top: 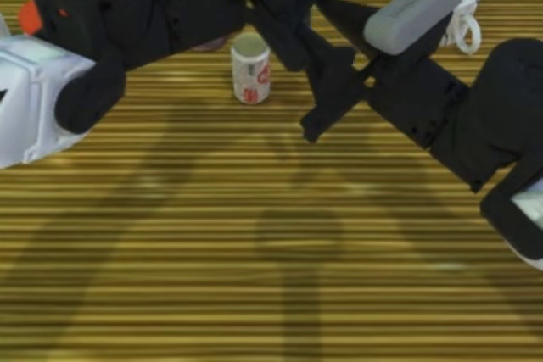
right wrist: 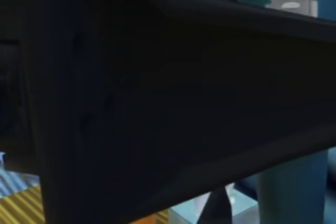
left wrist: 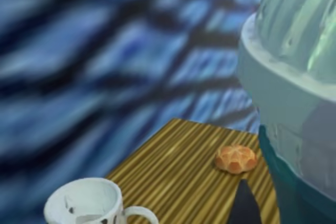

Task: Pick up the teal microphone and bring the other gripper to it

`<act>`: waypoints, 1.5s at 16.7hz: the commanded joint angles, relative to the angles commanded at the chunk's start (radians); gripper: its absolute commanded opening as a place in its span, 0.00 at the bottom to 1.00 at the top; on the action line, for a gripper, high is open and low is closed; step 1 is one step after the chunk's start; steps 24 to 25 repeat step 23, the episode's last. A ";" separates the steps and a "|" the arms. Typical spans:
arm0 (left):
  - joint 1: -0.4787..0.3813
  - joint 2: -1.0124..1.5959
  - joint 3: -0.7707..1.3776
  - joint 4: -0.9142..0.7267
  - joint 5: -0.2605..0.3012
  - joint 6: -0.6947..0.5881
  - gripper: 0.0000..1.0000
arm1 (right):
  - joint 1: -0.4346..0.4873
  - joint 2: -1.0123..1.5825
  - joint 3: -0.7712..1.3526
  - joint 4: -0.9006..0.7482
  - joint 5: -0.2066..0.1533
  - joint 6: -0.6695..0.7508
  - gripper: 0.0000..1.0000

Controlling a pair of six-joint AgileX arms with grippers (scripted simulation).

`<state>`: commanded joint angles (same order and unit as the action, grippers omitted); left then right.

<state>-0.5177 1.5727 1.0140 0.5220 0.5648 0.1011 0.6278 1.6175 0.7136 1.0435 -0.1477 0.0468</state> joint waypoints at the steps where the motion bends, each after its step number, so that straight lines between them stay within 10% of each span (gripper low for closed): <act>1: 0.000 0.000 0.000 0.000 0.000 0.000 0.00 | 0.000 0.000 0.000 0.000 0.000 0.000 0.75; 5: 0.000 0.000 0.000 0.000 0.000 0.000 0.00 | 0.000 0.000 0.000 0.000 0.000 0.000 1.00; 14: 0.002 -0.004 0.003 -0.001 -0.001 0.003 0.00 | -0.003 0.002 -0.006 0.000 0.003 -0.002 1.00; 25: 0.161 -0.082 -0.070 -0.012 0.136 0.009 0.00 | -0.036 -0.240 -0.270 0.024 -0.044 0.004 1.00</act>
